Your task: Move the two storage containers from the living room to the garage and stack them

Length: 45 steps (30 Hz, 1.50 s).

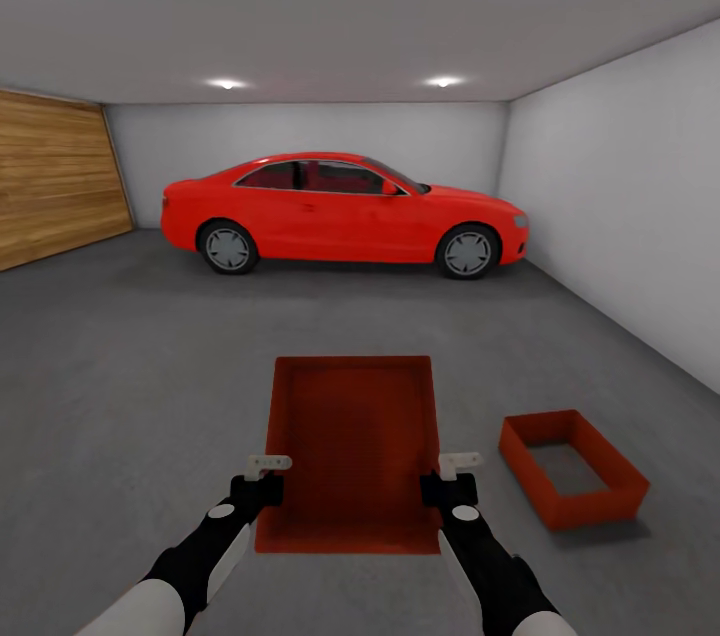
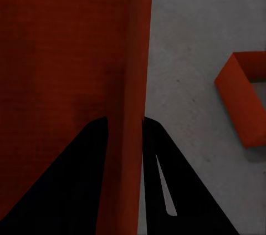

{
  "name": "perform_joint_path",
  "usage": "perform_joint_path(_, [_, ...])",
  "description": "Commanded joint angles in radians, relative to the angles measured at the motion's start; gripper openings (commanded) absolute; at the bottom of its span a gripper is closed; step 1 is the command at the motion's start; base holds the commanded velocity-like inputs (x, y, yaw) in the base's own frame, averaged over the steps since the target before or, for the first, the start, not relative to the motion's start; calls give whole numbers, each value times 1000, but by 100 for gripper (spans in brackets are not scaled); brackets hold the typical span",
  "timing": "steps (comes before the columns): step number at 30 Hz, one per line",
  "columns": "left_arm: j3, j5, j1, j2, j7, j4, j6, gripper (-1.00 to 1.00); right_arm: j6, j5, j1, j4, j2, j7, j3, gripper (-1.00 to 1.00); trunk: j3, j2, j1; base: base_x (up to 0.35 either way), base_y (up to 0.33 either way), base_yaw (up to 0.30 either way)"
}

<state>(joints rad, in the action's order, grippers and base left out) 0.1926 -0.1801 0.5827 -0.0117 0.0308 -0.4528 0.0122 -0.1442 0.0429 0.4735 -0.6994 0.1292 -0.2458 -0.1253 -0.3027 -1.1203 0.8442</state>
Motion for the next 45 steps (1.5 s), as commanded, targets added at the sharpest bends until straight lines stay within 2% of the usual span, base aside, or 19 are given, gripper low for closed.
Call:
perform_joint_path(1, [38, -13, 0, -1, -8, 5, 2, -100, -5, 14, 0, -28, 27, 2, -51, -100, -1, -1, 1, 336, 0, 0])
perform_joint_path(17, [38, -13, 0, -1, -8, 5, 2, -100, -5, 15, 0, -28, 27, 2, -51, -100, -1, -1, 1, 329, 0, 0])
perform_joint_path(34, [38, -13, 0, -1, -8, 5, 2, -100, -5, 15, 0, -28, 27, 2, -51, -100, -1, -1, 1, 102, 38, 0])
perform_joint_path(45, [38, -13, 0, -1, -8, 5, 2, -100, -5, 15, 0, -28, 27, 2, -51, -100, -1, -1, 1, 293, 2, 0])
